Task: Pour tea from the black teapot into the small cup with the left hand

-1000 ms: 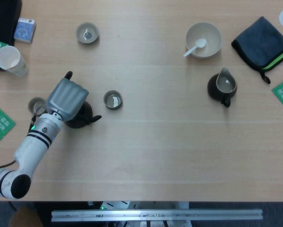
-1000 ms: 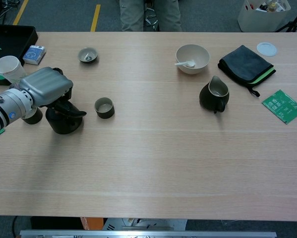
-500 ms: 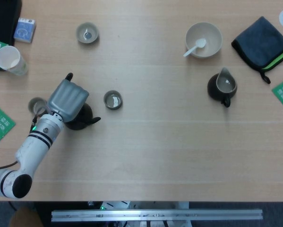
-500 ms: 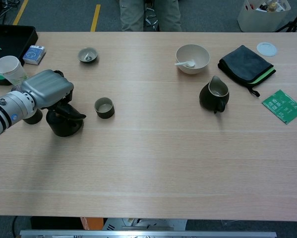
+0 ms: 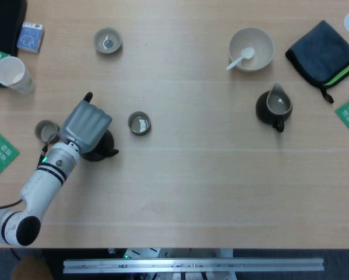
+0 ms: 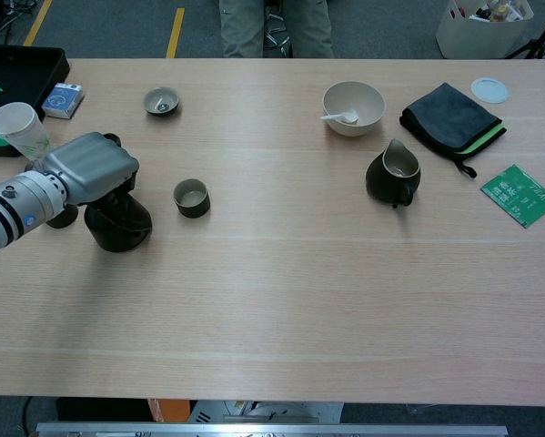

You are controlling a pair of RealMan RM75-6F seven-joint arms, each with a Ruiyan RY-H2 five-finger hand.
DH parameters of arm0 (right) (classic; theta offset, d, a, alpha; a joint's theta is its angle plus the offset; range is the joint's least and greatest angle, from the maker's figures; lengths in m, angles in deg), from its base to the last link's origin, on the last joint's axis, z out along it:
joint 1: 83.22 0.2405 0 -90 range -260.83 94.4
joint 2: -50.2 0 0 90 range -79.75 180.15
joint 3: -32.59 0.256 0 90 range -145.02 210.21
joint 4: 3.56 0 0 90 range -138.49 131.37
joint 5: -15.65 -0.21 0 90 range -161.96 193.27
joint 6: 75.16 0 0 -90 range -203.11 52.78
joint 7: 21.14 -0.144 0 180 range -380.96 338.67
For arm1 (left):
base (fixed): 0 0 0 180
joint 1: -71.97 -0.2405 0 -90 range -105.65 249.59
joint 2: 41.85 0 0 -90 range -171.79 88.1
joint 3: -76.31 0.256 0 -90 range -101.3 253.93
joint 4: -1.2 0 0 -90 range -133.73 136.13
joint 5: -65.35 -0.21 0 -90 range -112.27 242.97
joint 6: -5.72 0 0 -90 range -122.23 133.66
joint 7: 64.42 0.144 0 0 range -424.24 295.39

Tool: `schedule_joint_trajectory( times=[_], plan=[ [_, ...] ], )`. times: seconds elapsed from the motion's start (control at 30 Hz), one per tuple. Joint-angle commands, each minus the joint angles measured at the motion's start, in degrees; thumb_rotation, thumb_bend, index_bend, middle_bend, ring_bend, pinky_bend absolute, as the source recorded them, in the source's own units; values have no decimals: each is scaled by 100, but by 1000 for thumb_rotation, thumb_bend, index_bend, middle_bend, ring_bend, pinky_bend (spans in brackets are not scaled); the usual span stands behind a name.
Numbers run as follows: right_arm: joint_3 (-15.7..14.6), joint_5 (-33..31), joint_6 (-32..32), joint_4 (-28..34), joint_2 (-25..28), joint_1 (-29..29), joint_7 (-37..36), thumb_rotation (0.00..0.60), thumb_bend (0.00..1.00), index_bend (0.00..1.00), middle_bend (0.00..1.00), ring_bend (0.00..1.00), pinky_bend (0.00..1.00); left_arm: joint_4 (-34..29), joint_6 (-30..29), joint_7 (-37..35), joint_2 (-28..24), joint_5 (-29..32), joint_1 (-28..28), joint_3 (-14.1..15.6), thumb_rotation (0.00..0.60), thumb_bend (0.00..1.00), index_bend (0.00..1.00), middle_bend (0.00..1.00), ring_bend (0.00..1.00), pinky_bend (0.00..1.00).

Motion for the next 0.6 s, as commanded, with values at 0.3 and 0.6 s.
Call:
schedule_joint_trajectory(
  times=[0.3, 0.6],
  plan=[
    [4, -6, -22, -25, -10, 8, -10, 600, 7, 177, 198, 127, 143, -103, -8, 39, -17, 168, 60, -47, 100, 157, 879, 993, 786, 175],
    [8, -22, -21, -56, -13, -5, -46, 600, 7, 176, 199, 127, 143, -143, 51, 104, -4, 309, 146, -41, 40, 157, 920, 1000, 819, 175]
  ],
)
